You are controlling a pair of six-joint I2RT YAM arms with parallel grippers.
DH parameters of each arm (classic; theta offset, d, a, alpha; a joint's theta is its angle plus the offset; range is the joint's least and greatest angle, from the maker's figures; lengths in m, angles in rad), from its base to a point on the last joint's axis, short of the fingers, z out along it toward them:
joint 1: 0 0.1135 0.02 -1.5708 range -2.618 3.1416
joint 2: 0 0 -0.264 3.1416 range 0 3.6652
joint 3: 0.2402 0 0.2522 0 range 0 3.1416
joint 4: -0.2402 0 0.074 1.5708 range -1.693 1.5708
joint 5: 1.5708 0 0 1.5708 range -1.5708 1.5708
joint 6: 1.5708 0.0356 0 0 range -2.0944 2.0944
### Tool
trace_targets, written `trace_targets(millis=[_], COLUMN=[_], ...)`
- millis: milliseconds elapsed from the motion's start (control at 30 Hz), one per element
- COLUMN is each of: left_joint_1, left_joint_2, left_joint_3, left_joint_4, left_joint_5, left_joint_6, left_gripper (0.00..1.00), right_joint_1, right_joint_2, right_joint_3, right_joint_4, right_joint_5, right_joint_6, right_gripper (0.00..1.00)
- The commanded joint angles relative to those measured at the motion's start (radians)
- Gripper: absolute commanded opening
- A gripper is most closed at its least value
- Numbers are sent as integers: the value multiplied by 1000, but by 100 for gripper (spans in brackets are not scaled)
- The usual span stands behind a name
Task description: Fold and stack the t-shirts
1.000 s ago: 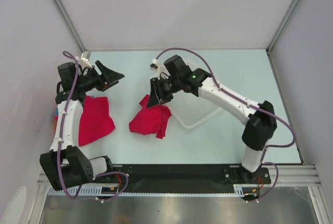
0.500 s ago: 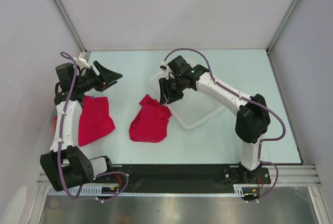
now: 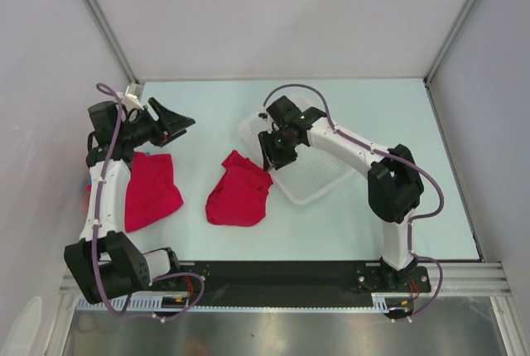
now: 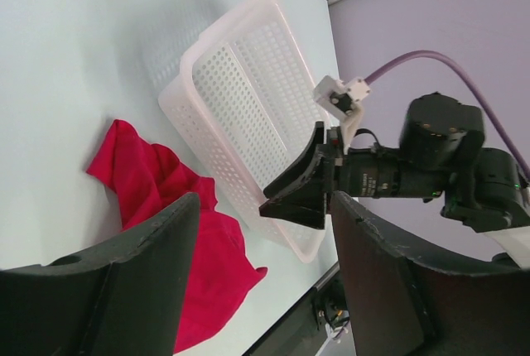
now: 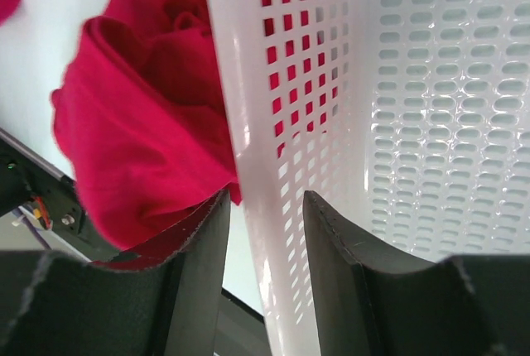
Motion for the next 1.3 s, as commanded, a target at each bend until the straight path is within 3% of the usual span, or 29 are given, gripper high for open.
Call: trace_targets(millis=[0,233,267,300,333,600,800,1033,1267], left_joint_1=[19,20,22,22,22,42,53,57,60], left_joint_2=[-27,-16,-16,-16,-13,-15,-23,-12,-4], left_joint_3=[4,8,8,8,8,14,8,-7,-18], left_joint_4=[19,22,22,24,24,19,16,21,47], left_joint_5=[31,39,40,40,42,68,80,100,122], left_joint_6=[5,5,4,5,5,8,13,27,16], left_gripper=[70,70,70,70,70,70,70,70,70], right_joint_1=[0,-1,-4,-7,-23,-213,-438,-593,-747], right_joint_2=[43,89,94,97,104,112,118,43,-17], right_joint_3=[-24,-58,-64,-70,-76,-167,-182,-250,-365], right_joint_4=[30,56,61,67,78,160,125,127,177], right_joint_5=[5,3,7,10,13,69,246,385,367], right_joint_6=[-20,-22,-20,-17,-12,50,118,205,300], right_gripper=[45,41,36,9,0,0,0,0,0])
